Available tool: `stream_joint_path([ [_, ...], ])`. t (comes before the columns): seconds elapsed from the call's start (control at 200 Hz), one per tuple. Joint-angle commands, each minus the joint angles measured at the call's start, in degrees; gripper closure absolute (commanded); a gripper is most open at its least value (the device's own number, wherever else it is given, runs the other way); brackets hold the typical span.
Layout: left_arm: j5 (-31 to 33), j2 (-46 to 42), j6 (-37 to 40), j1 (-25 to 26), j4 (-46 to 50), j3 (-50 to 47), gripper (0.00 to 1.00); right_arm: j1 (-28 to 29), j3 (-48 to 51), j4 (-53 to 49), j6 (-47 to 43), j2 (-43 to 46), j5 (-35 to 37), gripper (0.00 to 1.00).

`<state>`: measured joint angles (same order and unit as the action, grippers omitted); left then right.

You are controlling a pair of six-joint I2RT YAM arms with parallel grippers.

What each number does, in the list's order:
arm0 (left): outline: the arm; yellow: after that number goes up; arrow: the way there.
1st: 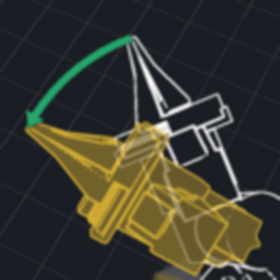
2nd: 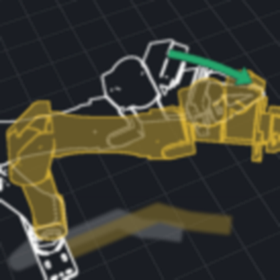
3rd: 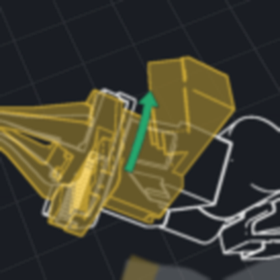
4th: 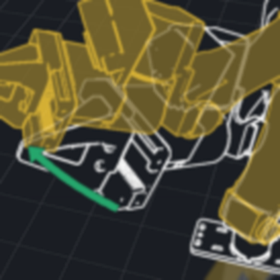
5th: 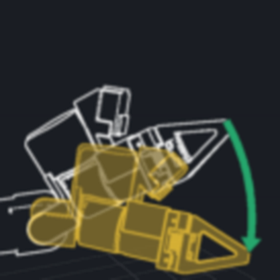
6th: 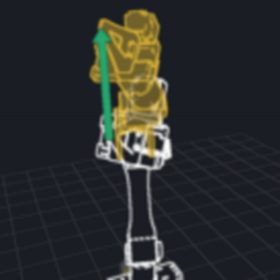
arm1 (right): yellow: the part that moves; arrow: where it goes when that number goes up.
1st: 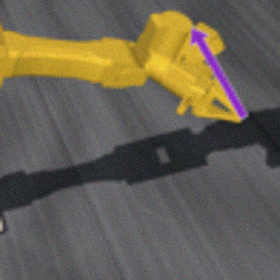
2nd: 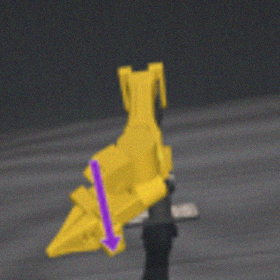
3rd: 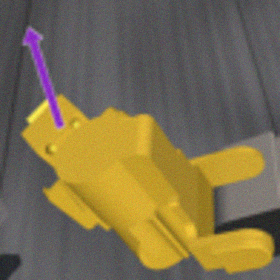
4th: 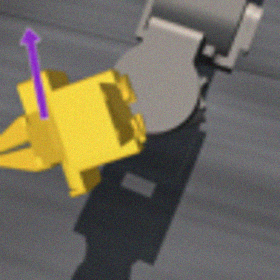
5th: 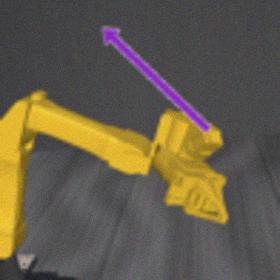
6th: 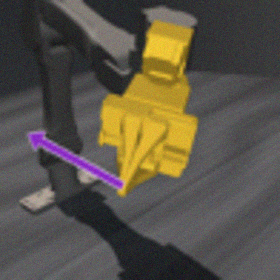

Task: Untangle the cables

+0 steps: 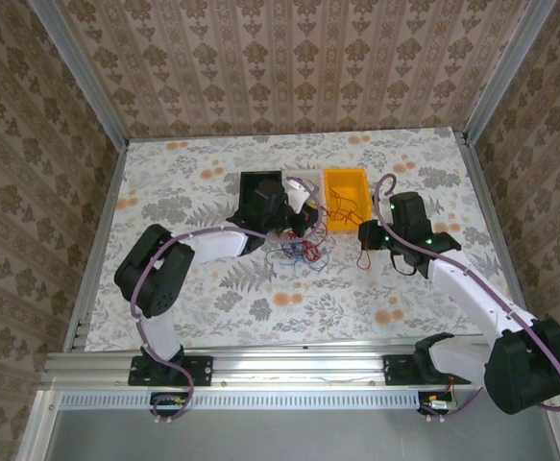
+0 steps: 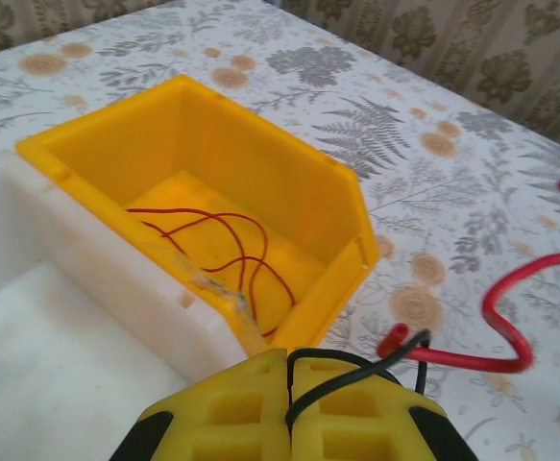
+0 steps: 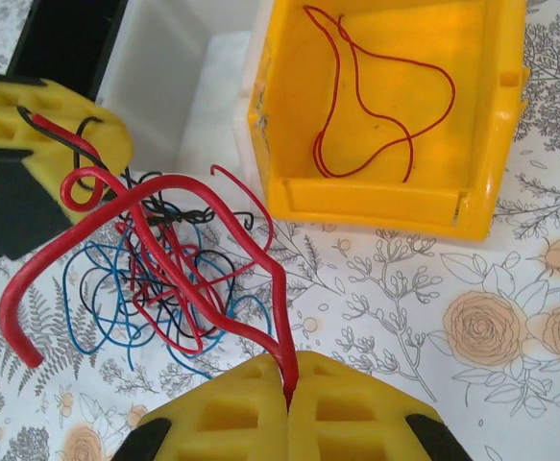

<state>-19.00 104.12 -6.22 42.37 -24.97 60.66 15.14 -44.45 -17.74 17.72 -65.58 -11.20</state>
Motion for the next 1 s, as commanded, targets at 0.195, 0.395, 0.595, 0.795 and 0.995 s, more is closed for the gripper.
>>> stream_joint_path([
  [0.195,10.87,0.51,0.21,-0.24,0.14,0.12,1.00,0.08,-1.00,-3.56,-3.19,5.56,0.39,0.98],
  [0.395,7.53,0.01,-1.96,-0.88,-3.83,-1.29,1.00,0.30,-3.33,-8.33,-4.15,2.86,2.76,0.99],
  [0.595,-2.25,-0.60,-0.08,0.12,-2.89,0.50,1.00,1.67,-3.99,-4.10,-2.42,-2.97,1.01,0.99],
  [0.795,0.25,-1.14,-4.99,-0.54,-6.67,-1.70,1.00,2.50,-5.21,-4.00,-3.49,-4.84,2.25,0.99],
  [0.995,6.38,-3.22,-10.06,-3.41,-9.13,-6.77,1.00,-0.33,-5.30,-5.03,-3.09,-2.13,11.77,0.99],
])
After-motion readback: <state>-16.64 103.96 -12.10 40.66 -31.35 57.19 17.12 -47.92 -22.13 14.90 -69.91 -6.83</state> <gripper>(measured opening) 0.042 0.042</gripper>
